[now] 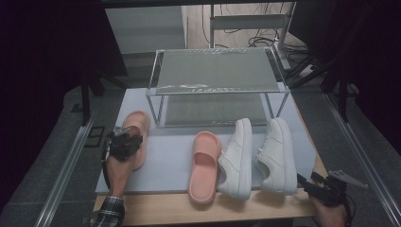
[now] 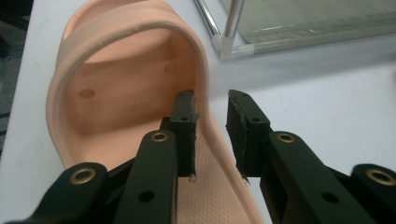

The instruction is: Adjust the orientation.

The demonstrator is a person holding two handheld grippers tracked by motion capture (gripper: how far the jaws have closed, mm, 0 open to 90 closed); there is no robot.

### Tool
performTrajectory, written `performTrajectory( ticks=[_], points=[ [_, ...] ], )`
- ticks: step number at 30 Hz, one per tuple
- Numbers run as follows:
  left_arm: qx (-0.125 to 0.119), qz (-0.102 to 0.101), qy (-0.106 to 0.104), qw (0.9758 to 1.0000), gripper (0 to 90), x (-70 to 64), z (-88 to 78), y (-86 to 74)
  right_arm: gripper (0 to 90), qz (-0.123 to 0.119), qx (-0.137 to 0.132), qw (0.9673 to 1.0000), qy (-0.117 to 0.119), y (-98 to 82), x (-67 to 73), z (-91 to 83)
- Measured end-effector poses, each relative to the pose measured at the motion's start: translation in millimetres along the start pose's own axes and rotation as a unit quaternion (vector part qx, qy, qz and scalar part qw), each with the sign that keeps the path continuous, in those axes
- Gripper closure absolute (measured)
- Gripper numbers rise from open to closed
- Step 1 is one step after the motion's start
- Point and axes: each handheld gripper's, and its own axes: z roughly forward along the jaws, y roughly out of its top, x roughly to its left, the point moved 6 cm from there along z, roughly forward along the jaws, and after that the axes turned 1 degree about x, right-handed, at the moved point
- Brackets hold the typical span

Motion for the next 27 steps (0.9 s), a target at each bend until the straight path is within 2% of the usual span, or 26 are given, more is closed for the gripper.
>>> performTrajectory(
  ticks=[14, 17, 19, 27],
  points=[
    [0.017, -0.007, 0.023, 0.9996, 74.5, 3.7, 19.8, 13.9, 25.2, 0.000, 0.000, 1.0000, 0.000, 0.0, -0.1, 0.0],
    [0.019, -0.006, 0.023, 0.9995, 78.4, 2.2, 20.4, 15.5, 25.3, 0.001, 0.000, 1.0000, 0.000, 0.0, -0.1, 0.0],
    [0.019, -0.004, 0.031, 0.9993, 81.8, 0.2, 20.5, 16.0, 25.2, 0.001, 0.000, 1.0000, 0.000, 0.0, -0.1, 0.0],
    [0.016, -0.005, 0.042, 0.9990, 85.6, 4.4, 13.5, 16.0, 25.3, 0.001, 0.000, 1.0000, 0.001, 0.0, 0.0, 0.0]
  ],
)
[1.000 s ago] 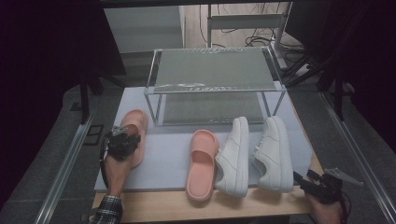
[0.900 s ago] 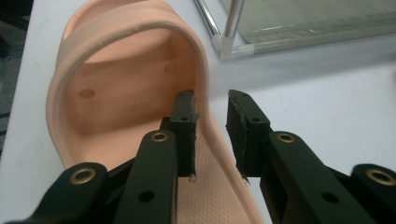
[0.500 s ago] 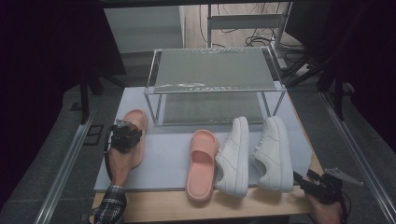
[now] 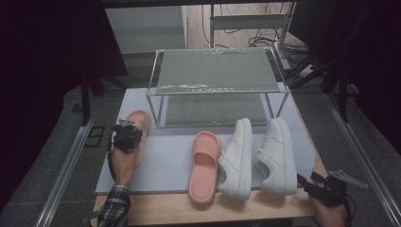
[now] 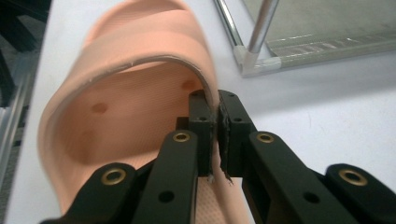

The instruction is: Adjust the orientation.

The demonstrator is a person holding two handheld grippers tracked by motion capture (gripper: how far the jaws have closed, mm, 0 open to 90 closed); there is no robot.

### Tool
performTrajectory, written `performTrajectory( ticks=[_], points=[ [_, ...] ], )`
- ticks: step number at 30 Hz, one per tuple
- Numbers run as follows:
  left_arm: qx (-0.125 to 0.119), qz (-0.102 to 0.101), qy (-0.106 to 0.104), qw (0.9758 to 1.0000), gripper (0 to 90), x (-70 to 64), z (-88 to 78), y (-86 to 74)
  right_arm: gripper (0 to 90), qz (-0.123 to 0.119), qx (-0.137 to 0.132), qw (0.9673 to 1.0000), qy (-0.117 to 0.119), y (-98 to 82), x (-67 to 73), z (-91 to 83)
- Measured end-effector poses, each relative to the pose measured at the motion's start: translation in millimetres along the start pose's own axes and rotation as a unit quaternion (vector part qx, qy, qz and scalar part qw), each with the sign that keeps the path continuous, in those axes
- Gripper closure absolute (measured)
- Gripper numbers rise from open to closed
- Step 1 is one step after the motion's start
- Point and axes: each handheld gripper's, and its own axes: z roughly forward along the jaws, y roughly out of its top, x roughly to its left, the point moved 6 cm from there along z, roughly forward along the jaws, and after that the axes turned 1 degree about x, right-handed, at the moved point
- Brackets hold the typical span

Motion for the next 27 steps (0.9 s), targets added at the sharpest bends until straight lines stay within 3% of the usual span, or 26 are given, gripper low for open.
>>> performTrajectory(
  ticks=[13, 27],
  points=[
    [-0.012, 0.023, -0.012, 0.9996, 85.9, 2.9, -28.4, -7.8, 25.3, -0.001, 0.000, 1.0000, 0.000, -0.1, 0.0, 0.0],
    [-0.009, 0.040, -0.027, 0.9988, 85.9, 4.7, -60.7, -34.9, 25.3, -0.001, -0.001, 1.0000, -0.001, -0.2, 0.0, 0.0]
  ],
)
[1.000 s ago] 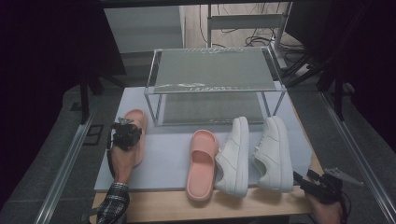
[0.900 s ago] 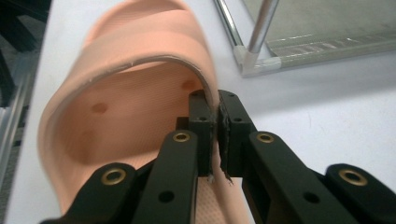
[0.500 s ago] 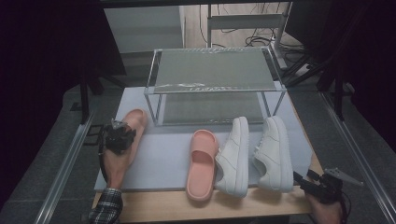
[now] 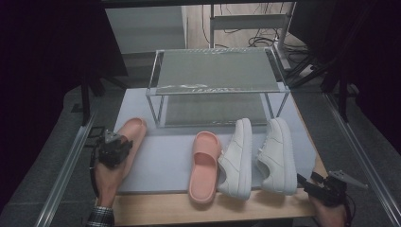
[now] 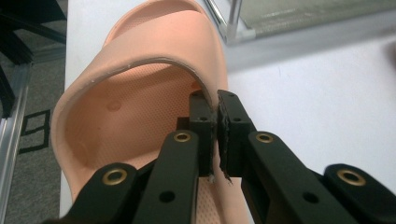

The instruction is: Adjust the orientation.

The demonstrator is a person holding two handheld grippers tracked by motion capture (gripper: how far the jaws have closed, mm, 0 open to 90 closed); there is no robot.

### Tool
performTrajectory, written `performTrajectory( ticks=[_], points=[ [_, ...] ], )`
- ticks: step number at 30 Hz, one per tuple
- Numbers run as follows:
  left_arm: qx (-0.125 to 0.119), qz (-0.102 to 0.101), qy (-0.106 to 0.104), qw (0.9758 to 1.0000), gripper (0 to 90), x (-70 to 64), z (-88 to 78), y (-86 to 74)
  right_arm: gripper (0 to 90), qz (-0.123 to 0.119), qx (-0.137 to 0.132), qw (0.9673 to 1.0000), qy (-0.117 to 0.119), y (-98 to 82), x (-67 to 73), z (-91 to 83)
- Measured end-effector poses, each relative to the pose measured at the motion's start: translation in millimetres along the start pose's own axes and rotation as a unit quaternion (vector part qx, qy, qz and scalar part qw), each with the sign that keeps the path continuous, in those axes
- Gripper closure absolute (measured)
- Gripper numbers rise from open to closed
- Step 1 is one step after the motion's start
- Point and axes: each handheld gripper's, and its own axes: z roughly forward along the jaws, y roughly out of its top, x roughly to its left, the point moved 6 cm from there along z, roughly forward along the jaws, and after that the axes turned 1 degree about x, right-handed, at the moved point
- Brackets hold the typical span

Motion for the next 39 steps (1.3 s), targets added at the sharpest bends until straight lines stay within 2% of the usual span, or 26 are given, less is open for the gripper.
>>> performTrajectory(
  ticks=[8, 17, 25, 32, 39],
  points=[
    [-0.008, 0.013, -0.019, 0.9997, 85.8, -12.1, -13.3, -9.0, 25.3, 0.001, -0.001, 1.0000, -0.001, -0.1, 0.1, 0.1],
    [-0.015, 0.032, -0.038, 0.9986, 85.9, -37.7, -17.4, -14.0, 25.4, 0.002, -0.002, 1.0000, -0.001, 0.0, 0.3, 0.1],
    [-0.021, 0.051, -0.059, 0.9967, 85.8, -62.0, -15.6, -5.5, 25.3, 0.002, -0.001, 1.0000, 0.000, -0.1, 0.2, -0.1],
    [-0.025, 0.066, -0.075, 0.9947, 85.8, -83.0, -7.4, 5.9, 25.3, 0.002, -0.002, 1.0000, 0.000, 0.0, 0.3, 0.1],
    [-0.027, 0.059, -0.080, 0.9946, 85.9, -97.6, 7.9, 18.0, 25.3, 0.002, -0.001, 1.0000, 0.000, -0.1, 0.2, -0.1]
  ],
)
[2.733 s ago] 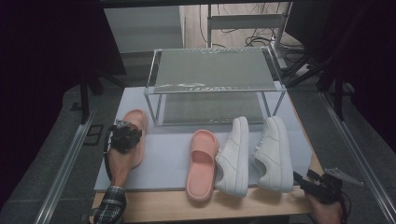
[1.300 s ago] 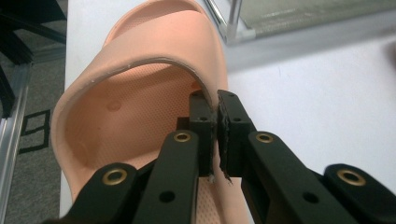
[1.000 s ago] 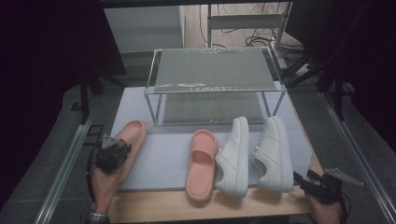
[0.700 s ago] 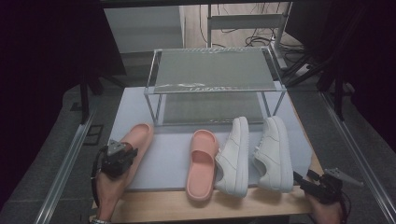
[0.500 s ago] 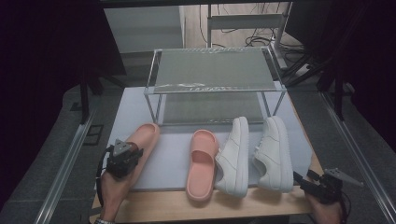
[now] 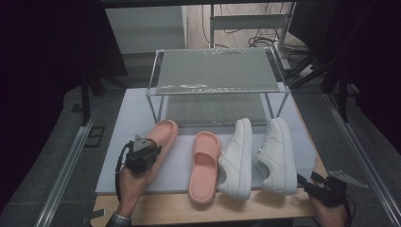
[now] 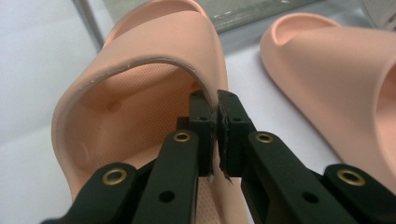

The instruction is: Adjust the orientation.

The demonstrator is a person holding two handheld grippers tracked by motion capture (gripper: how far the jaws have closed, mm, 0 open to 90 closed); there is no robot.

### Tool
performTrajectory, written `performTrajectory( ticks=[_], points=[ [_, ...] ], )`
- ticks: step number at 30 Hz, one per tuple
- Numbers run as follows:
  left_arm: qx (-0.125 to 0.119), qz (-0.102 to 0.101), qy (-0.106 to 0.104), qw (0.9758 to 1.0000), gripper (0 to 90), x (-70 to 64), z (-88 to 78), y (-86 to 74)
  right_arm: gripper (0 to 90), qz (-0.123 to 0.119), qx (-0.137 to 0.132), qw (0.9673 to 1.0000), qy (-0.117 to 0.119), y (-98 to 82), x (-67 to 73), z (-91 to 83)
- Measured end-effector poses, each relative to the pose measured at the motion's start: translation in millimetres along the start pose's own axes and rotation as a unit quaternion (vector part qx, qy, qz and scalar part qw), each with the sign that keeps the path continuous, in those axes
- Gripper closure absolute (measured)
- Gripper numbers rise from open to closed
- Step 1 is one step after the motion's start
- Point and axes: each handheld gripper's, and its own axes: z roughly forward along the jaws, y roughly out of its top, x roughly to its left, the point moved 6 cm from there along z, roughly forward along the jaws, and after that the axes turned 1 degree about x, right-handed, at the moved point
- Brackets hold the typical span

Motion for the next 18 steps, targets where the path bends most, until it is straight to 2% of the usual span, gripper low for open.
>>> performTrajectory(
  ticks=[11, 18],
  points=[
    [-0.004, -0.019, 0.017, 0.9997, 85.7, -5.2, 31.5, 20.2, 25.3, -0.001, 0.000, 1.0000, 0.000, -0.1, -0.2, -0.1],
    [-0.009, -0.024, 0.035, 0.9991, 85.6, -8.2, 50.1, 36.2, 25.3, -0.001, 0.000, 1.0000, 0.001, 0.0, -0.3, 0.0]
  ],
)
